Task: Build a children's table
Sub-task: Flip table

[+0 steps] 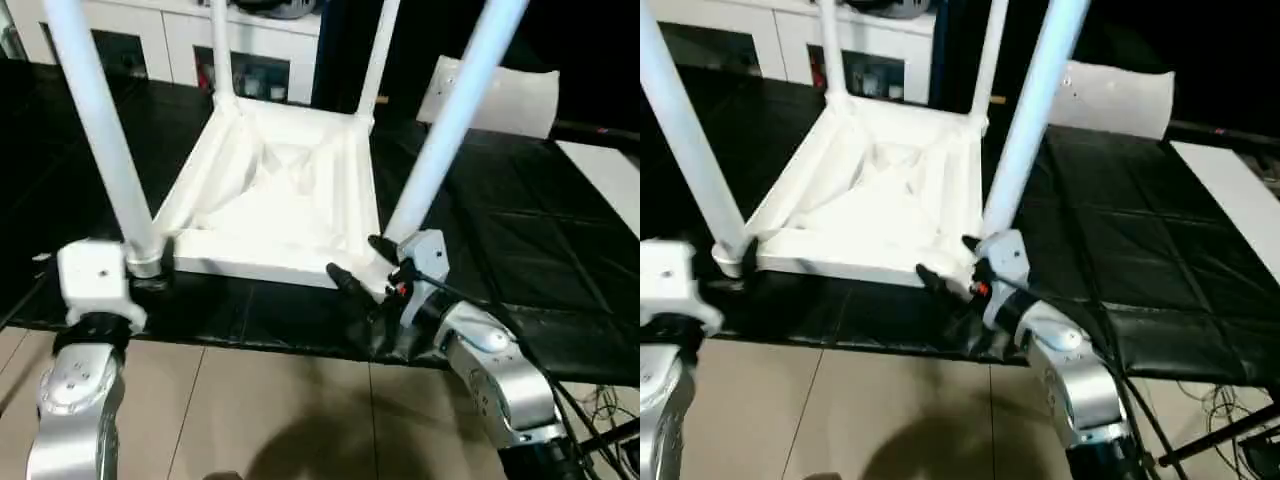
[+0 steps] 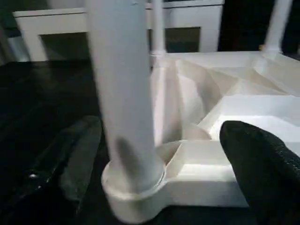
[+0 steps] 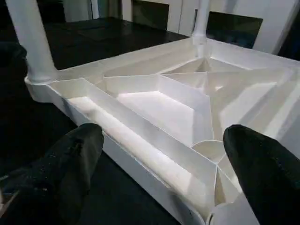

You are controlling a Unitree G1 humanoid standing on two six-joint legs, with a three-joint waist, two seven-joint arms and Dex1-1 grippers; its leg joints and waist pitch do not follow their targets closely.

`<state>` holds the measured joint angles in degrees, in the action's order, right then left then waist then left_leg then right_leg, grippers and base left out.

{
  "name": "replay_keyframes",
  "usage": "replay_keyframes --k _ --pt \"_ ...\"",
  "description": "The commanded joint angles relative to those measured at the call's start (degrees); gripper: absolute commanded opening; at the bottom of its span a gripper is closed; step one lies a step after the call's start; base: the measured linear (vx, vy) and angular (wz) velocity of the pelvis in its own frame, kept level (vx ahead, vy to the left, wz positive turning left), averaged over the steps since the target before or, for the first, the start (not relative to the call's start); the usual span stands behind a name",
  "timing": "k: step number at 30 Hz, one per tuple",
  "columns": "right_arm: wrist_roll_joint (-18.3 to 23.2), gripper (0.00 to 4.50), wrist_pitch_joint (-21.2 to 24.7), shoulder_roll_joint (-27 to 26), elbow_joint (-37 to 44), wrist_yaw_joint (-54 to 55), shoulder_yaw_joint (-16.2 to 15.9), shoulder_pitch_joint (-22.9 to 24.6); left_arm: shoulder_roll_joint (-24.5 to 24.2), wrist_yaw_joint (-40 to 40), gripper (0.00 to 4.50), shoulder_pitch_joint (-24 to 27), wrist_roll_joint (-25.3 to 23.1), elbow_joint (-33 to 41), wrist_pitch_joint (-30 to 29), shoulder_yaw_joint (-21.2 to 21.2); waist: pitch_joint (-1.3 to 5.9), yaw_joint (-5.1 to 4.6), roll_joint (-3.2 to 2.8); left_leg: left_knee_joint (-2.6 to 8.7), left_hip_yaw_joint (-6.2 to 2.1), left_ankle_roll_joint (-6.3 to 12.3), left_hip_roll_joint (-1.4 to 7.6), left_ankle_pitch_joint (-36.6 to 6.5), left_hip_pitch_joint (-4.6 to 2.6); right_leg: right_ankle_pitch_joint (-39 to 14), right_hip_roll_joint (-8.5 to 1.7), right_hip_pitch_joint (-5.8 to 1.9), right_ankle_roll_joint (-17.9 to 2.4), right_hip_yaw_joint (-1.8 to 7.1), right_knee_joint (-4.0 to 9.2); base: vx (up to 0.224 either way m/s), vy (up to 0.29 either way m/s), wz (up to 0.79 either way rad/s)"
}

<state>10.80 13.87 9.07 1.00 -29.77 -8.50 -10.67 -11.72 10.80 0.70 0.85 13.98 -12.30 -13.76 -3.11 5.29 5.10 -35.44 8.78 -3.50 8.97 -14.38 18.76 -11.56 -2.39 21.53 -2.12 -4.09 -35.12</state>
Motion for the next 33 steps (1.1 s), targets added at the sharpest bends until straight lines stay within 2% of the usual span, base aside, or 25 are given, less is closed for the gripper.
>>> replay_keyframes --k 1,2,3,4,5,6,8,9,11,12,14,15,16,18,19,25,28,33 --pt "-1.47 4.50 -1.08 0.81 -1.11 1.21 0.89 0.36 -0.70 1.96 4.44 -1.56 1.02 -1.31 -0.83 1.40 3.09 -0.01 -1.92 5.11 -1.94 0.78 4.60 -1.31 0.27 1.17 -6.49 -2.10 -9.50 4.05 2.88 0.000 0.000 0.00" --pt "-1.22 4.50 -1.15 0.66 -0.97 1.21 0.78 0.58 -0.80 2.12 4.44 -1.93 0.96 -1.80 -0.88 1.52 3.39 -0.03 -1.66 4.80 -1.87 1.11 4.48 0.61 0.41 3.67 -6.54 -2.31 -9.93 4.08 2.54 0.000 0.000 0.00" --pt "-1.07 4.50 -1.24 0.53 -0.91 1.25 0.73 0.72 -0.84 2.19 4.44 -2.15 0.90 -2.14 -0.84 1.56 3.24 -0.05 -1.65 4.74 -1.77 2.09 4.34 2.36 0.70 6.29 -6.51 -2.42 -10.79 4.12 2.34 0.000 0.000 0.00" --pt "-1.03 4.50 -1.08 0.46 -0.66 1.09 0.40 0.92 -0.80 2.30 4.44 -2.52 1.11 -2.69 -0.71 1.51 3.04 -0.13 -1.68 4.89 -1.75 2.39 4.43 1.65 0.81 5.63 -6.54 -2.42 -11.08 4.09 2.46 0.000 0.000 0.00" --pt "-1.12 4.50 -0.79 0.37 -0.11 0.33 -0.76 1.39 -1.52 2.82 4.44 -3.47 1.13 -4.51 -0.36 1.88 2.70 -0.10 -1.77 5.13 -1.60 2.22 4.61 -3.20 0.49 -1.04 -6.67 -2.24 -10.85 4.08 3.30 0.000 0.000 0.00" --pt "-1.16 4.50 -0.74 0.36 -0.01 0.17 -1.02 1.47 -1.72 2.95 4.44 -3.68 1.13 -4.92 -0.28 1.98 2.64 -0.01 -1.81 5.19 -1.59 2.06 4.61 -4.36 0.39 -3.10 -6.72 -2.19 -10.59 4.12 3.50 0.000 0.000 0.00" --pt "-0.75 4.50 0.25 0.17 0.89 -0.45 -2.04 1.97 -2.57 2.03 4.44 -5.59 0.36 -7.65 -0.31 1.54 2.24 0.09 -1.90 5.72 -1.80 0.80 4.86 -9.37 0.22 -11.42 -6.79 -1.94 -9.05 4.16 4.26 0.000 0.000 0.00" --pt "-0.58 4.50 0.49 0.14 1.27 -0.83 -2.49 2.19 -2.79 1.80 4.44 -6.34 0.39 -8.59 -0.34 1.28 2.17 0.00 -1.60 5.79 -1.82 0.74 4.77 -10.23 0.28 -13.21 -6.74 -1.93 -8.46 4.15 4.50 0.000 0.000 0.00" --pt "-0.09 4.50 1.38 0.09 2.10 -2.11 -3.84 2.73 -3.29 0.21 4.44 -8.66 0.30 -11.49 -0.03 0.15 2.07 0.14 -1.86 5.95 -2.06 -0.02 4.82 -12.28 0.20 -17.66 -6.91 -1.68 -6.92 4.18 4.88 0.000 0.000 0.00" --pt "-0.09 4.50 1.38 0.09 2.10 -2.11 -3.84 2.73 -3.29 0.21 4.44 -8.66 0.30 -11.49 -0.03 0.15 2.08 0.13 -1.82 5.97 -2.08 -0.09 4.78 -12.27 0.32 -18.05 -6.89 -1.73 -6.56 4.18 4.96 0.000 0.000 0.00" --pt "0.09 4.50 2.63 0.48 2.99 -3.56 -6.02 3.32 -3.53 -2.12 4.27 -10.84 -0.32 -14.36 -0.34 -1.05 2.10 0.12 -1.93 5.95 -2.17 -0.30 4.75 -12.91 0.33 -19.09 -6.93 -1.59 -5.99 4.20 5.11 0.000 0.000 0.00" --pt "0.03 4.50 2.68 0.48 3.10 -3.66 -6.41 3.40 -3.57 -2.33 4.17 -11.34 -0.20 -15.12 -0.27 -1.25 2.13 0.16 -1.91 5.88 -2.15 -0.25 4.72 -12.63 0.29 -19.05 -6.97 -1.55 -5.85 4.24 5.16 0.000 0.000 0.00" --pt "0.19 4.50 2.91 0.31 3.23 -3.53 -6.48 3.50 -3.58 -2.96 4.09 -11.80 -0.33 -15.71 -0.63 -1.49 2.20 0.13 -1.92 5.94 -2.28 -0.26 4.82 -11.65 0.56 -18.20 -7.11 -1.75 -5.98 4.23 4.99 0.000 0.000 0.00" --pt "0.91 4.50 3.83 -0.20 3.36 -3.22 -6.26 3.59 -3.67 -2.76 3.96 -12.93 0.58 -17.35 -0.78 -1.89 2.41 0.13 -1.85 5.86 -2.25 -0.23 4.93 -10.28 0.47 -15.57 -7.06 -1.65 -6.66 4.24 4.72 0.000 0.000 0.00" --pt "0.95 4.50 3.92 -0.23 3.32 -3.36 -6.38 3.60 -4.03 -2.73 3.82 -13.39 0.53 -18.46 -0.81 -1.87 2.53 0.18 -2.27 5.79 -2.24 -0.17 4.86 -8.98 0.44 -12.90 -6.95 -1.62 -7.49 4.22 4.35 0.000 0.000 0.00" --pt "0.97 4.50 4.18 -0.29 3.94 -3.67 -6.86 3.75 -4.99 -2.23 3.28 -15.55 1.60 -22.89 0.60 -2.32 3.02 0.10 -2.10 5.28 -1.97 1.09 4.71 -2.66 0.63 -0.65 -6.85 -2.14 -10.32 4.07 3.05 0.000 0.000 0.00" --pt "0.61 4.50 3.74 0.20 4.20 -4.20 -7.68 3.86 -5.55 -1.37 3.19 -17.73 2.34 -26.61 1.62 -2.61 2.89 0.07 -2.19 5.38 -1.93 1.22 4.79 -3.52 0.49 -1.37 -7.00 -2.22 -10.97 4.04 3.21 0.000 0.000 0.00" --pt "0.76 4.50 4.32 0.69 4.49 -5.06 -8.35 3.99 -6.22 -1.66 2.74 -19.58 2.41 -29.50 1.92 -2.65 2.63 0.05 -2.34 5.67 -1.99 0.06 5.00 -7.03 0.38 -6.23 -7.21 -2.15 -10.38 4.17 3.70 0.000 0.000 0.00"
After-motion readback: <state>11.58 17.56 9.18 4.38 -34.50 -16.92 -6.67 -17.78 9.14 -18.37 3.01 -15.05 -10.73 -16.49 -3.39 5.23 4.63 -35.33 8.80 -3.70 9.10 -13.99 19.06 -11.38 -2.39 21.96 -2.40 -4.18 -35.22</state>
